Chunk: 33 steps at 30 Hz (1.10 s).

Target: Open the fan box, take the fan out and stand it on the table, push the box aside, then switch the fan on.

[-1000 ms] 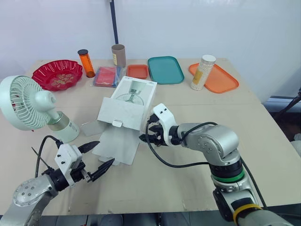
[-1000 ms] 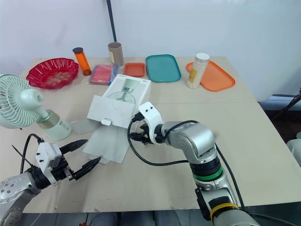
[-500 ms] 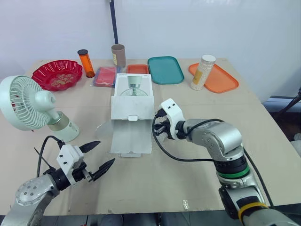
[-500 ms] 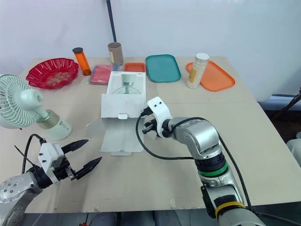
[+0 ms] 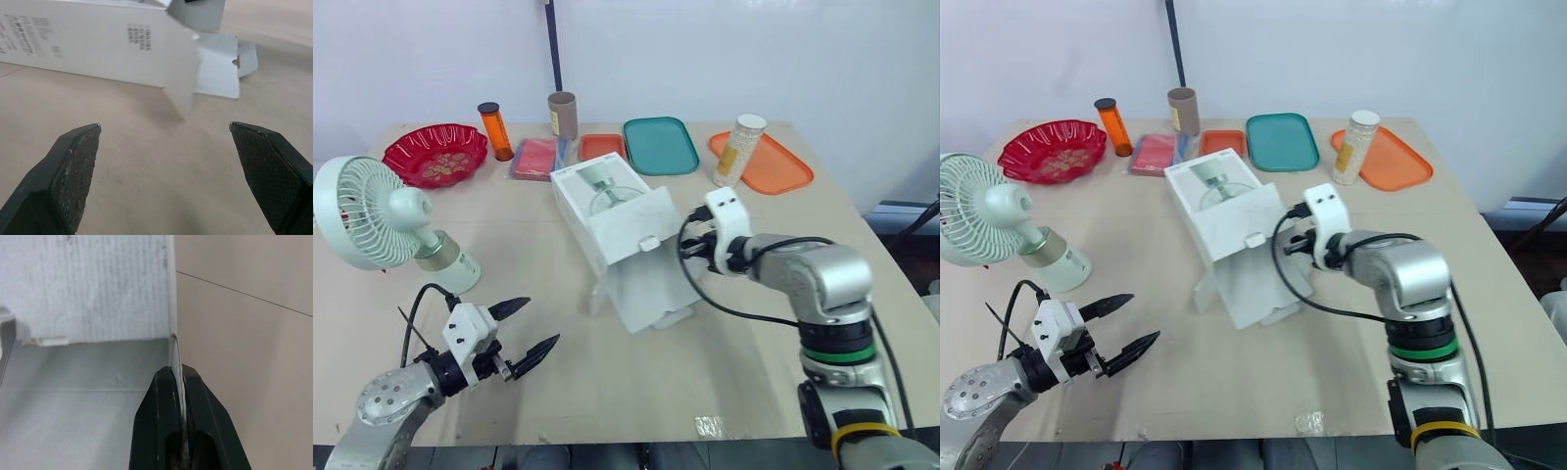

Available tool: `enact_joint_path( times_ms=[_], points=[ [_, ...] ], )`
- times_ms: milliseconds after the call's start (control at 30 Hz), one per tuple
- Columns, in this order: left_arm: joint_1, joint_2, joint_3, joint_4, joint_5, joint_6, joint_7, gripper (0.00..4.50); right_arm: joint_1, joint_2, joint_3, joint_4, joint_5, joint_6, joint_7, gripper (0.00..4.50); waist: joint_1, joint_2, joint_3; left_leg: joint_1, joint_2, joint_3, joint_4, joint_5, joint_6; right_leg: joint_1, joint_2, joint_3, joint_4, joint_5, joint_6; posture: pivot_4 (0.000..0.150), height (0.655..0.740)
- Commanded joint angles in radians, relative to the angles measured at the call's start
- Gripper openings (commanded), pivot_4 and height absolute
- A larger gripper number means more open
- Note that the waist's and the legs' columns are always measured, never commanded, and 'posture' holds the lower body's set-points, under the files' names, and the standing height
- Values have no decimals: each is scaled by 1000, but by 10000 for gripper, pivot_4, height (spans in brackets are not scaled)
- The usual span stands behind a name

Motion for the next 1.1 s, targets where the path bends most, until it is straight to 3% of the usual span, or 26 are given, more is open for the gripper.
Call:
enact_joint_path(
  times_ms=[33,467,700,1100],
  points=[
    [-28,2,-12,19,-2,-22,-21,45000,4,-49,-82,3,-10,-1,-7,284,0,0,0,0,0,0,0,0,0,0,0,0,0,0,0,1500,7400],
    [-103,9,-54,88,2,-36,-81,45000,138,-103,-333,-16,-36,99,-68,284,0,1,0,0,0,1,0,0,1,0,0,1,0,0,1,1500,7400],
    [-161,4,-81,138,7,-44,-106,45000,120,-84,-513,37,-138,123,-207,284,0,1,0,0,0,1,0,0,1,0,0,1,0,0,1,1500,7400],
    [-194,4,-95,169,11,-61,-127,45000,119,-40,-519,-1,-145,148,-217,284,-4,2,0,1,0,1,0,0,1,0,1,2,0,0,1,1500,7400]
  ],
)
